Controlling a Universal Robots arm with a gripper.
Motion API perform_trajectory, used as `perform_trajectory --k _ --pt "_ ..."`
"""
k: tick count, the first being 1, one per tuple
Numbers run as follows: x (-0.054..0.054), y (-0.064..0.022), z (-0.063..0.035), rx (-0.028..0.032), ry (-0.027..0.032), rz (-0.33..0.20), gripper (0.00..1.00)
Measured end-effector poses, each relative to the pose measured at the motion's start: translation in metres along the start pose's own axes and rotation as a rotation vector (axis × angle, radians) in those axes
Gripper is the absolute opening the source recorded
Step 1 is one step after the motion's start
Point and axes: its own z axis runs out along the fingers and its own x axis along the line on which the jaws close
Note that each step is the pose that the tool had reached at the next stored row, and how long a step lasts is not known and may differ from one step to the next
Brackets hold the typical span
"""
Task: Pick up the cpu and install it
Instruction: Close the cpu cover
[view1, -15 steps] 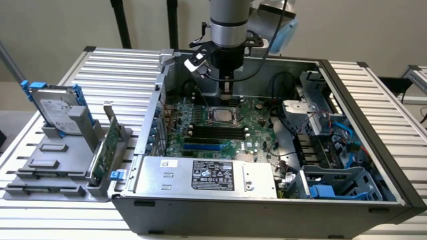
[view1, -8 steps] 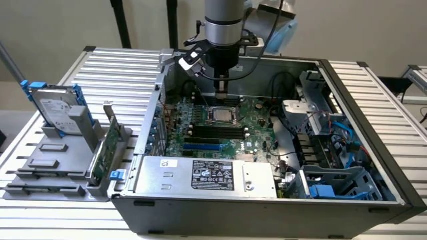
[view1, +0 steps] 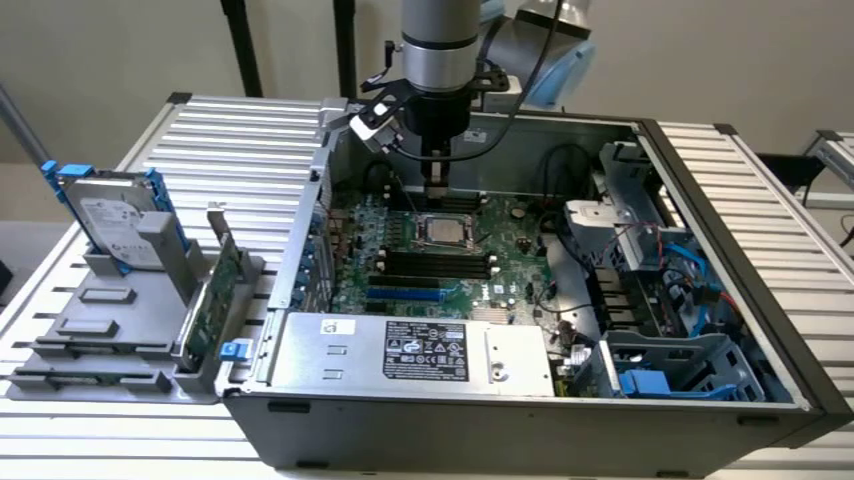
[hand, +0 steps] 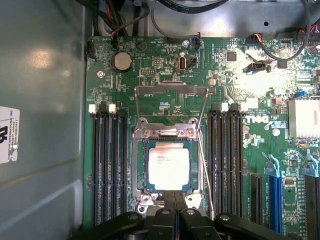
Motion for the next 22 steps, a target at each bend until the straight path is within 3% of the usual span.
perform_trajectory --k 9,12,18,22 --pt "0.000 0.0000 0.0000 0.0000 0.0000 0.000 0.11" --pt "0.000 0.0029 -0.0025 0.0039 -0.0002 0.000 0.11" --pt "0.000 0.0297 -0.0232 0.0210 -0.0008 -0.001 0.11" --pt "0.001 0.0481 -0.0302 0.0248 -0.0005 -0.001 0.11"
